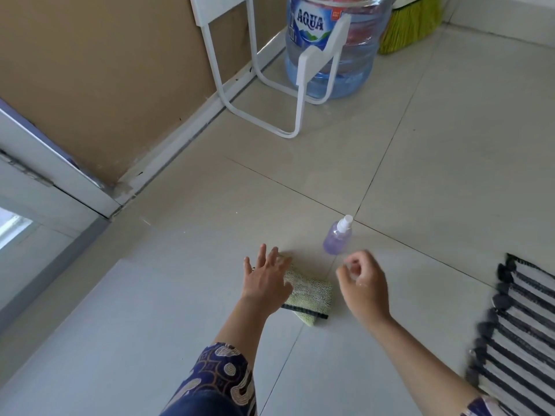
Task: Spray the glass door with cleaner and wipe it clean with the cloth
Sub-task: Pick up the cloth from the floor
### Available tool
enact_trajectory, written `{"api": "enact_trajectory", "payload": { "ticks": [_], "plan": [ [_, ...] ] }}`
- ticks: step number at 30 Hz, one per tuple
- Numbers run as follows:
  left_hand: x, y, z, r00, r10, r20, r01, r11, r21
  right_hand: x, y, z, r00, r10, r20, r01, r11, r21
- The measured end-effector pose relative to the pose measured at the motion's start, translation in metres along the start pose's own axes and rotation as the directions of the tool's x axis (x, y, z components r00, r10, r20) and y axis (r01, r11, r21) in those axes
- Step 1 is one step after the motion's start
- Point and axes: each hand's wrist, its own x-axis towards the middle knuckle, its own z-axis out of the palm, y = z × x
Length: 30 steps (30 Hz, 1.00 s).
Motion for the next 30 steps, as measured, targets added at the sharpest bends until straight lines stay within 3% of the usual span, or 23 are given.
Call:
{"api": "enact_trajectory", "payload": {
  "ticks": [3, 6, 9, 12, 16, 22, 30],
  "plan": [
    [-0.001, -0.003, 0.006, 1.0, 0.028, 0.011, -0.028, 0.999, 0.024, -0.015, 0.011, 0.013, 0.95, -0.008, 0.311, 0.038, 0.995, -0.088],
    [-0.001, -0.006, 0.011, 0.999, 0.021, -0.031, -0.02, 0.999, 0.046, -0.022, 0.018, 0.022, 0.858, -0.087, 0.506, 0.219, 0.953, -0.208],
    [-0.003, -0.009, 0.013, 0.999, 0.027, -0.042, -0.025, 0.999, 0.042, -0.026, 0.023, 0.024, 0.808, -0.159, 0.567, 0.344, 0.909, -0.236],
    [-0.007, -0.014, 0.014, 0.994, 0.103, -0.047, -0.102, 0.994, 0.04, -0.021, 0.025, 0.025, 0.806, -0.218, 0.55, 0.392, 0.893, -0.22],
    [-0.014, -0.019, 0.012, 0.977, 0.21, -0.026, -0.209, 0.977, 0.031, -0.013, 0.008, 0.022, 0.855, -0.113, 0.506, 0.179, 0.98, -0.083],
    [-0.016, -0.024, -0.041, 0.989, 0.033, -0.141, -0.054, 0.987, -0.149, 0.003, -0.044, 0.017, 0.855, 0.021, 0.518, -0.082, 0.992, 0.096],
    [-0.1, -0.035, -0.185, 0.993, -0.054, -0.102, 0.009, 0.918, -0.396, 0.017, -0.199, -0.045, 0.856, 0.052, 0.514, -0.152, 0.976, 0.155]
  ]
}}
